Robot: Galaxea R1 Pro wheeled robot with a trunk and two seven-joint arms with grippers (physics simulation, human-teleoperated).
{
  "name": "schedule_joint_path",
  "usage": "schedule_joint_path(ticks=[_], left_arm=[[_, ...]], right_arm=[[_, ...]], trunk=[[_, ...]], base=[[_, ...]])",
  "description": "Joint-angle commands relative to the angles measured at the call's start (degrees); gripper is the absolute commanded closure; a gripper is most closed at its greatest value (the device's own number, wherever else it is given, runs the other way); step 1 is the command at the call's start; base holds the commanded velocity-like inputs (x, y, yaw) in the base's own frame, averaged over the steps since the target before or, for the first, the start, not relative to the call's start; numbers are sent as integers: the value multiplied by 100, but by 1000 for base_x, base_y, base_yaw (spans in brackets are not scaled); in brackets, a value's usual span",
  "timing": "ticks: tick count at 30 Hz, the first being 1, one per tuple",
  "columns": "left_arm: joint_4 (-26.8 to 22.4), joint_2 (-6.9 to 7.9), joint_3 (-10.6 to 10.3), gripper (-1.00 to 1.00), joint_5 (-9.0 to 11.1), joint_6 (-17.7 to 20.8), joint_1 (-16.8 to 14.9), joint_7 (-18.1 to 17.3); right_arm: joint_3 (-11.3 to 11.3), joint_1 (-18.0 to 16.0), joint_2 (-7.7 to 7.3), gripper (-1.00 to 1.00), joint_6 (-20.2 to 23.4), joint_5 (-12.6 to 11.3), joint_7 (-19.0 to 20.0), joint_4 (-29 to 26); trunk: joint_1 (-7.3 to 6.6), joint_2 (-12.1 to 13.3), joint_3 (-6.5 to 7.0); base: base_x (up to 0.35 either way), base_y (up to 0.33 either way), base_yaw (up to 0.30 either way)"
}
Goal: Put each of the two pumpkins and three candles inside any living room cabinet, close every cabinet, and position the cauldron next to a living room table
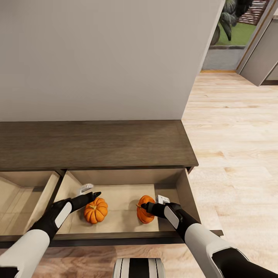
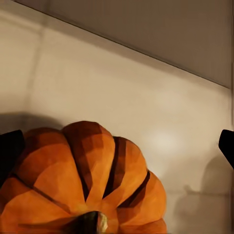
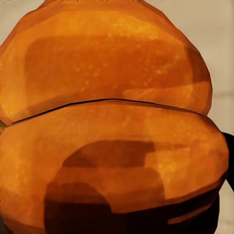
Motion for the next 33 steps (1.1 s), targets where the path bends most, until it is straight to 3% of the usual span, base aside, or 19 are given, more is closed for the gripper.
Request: schedule_joint_path(ticks=[1,5,11,21,33], left_arm=[[-2,-10,-29,-100,54,26,-1,9],[5,-55,-24,-100,50,31,-1,8],[-18,-85,-23,-100,49,331,-1,8],[-20,-175,-30,-100,49,368,-1,8],[-20,-184,-30,-100,50,370,-1,8]], right_arm=[[20,0,-2,100,14,-6,-8,-6],[16,-2,-2,100,-2,-4,-16,-6],[23,1,2,100,-17,-17,-19,29],[24,0,-23,100,-40,-13,-26,60],[25,1,-33,100,-40,-17,-25,82]], trunk=[[-1,-1,-4],[-1,-1,-4],[-1,-1,-4],[-1,-1,-4],[-1,-1,-4]], base=[[0,0,0],[0,0,0],[0,0,0],[0,0,0],[0,0,0]])
